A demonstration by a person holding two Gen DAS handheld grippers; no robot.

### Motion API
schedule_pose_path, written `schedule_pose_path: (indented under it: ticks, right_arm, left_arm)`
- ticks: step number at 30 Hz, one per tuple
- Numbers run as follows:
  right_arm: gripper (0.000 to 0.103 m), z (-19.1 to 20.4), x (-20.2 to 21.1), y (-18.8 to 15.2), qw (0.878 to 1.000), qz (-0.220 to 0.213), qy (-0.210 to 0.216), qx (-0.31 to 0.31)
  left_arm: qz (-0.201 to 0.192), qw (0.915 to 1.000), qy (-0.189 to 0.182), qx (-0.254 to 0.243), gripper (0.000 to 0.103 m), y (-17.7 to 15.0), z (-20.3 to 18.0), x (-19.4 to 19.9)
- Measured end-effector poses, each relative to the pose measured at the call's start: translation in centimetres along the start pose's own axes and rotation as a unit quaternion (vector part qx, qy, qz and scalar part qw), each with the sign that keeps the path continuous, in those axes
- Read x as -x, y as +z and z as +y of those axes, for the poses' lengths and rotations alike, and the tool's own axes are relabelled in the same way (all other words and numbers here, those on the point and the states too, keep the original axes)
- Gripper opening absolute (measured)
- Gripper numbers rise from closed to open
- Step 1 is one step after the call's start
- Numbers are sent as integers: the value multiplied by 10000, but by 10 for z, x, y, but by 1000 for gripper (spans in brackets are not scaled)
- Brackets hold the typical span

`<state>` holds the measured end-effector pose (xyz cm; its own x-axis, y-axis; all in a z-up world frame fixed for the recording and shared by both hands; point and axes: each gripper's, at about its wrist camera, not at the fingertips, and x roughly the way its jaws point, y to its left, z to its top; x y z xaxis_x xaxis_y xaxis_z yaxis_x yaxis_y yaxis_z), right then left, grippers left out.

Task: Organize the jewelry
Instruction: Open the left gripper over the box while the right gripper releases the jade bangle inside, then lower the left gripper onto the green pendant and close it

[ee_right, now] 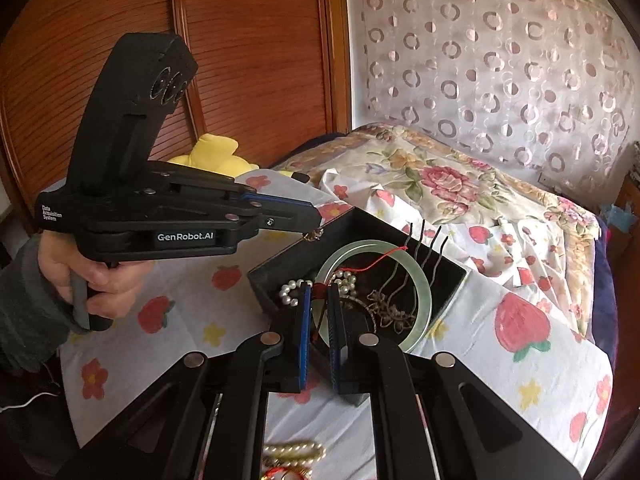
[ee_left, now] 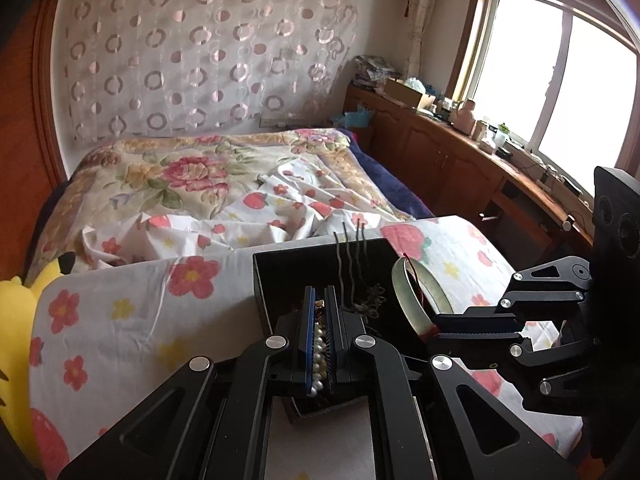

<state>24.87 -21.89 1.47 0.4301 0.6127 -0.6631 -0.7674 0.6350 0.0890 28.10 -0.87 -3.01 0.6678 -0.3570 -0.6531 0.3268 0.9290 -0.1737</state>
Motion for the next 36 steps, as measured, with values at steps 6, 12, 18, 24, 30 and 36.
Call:
schedule_pose_path:
  ticks: [6, 12, 18, 24, 30, 36]
  right_arm:
    - [9, -6, -19, 5, 9999, 134, 80, -11]
    - [9, 1, -36, 7, 9996, 258, 85, 69]
    - [10, 5, -49, 8, 9991, 397, 41, 128]
    - [15, 4, -45, 7, 9994, 335, -94, 19]
    - [17, 5, -13, -10, 9992, 144, -299, -217]
    - [18, 10, 18, -53, 9970, 206, -552, -506]
  left_arm:
    - [40, 10000, 31, 63, 4, 3, 7, -8]
    - [-35, 9999, 67, 144, 15, 5, 15, -1]
    - [-70, 9995, 217, 207, 32, -10, 22, 14]
    - [-38, 9989, 376, 272, 52, -33, 29, 28]
    - [88, 9991, 338, 237, 52, -59, 23, 39]
    - [281, 9995, 148, 88, 52, -84, 3, 40]
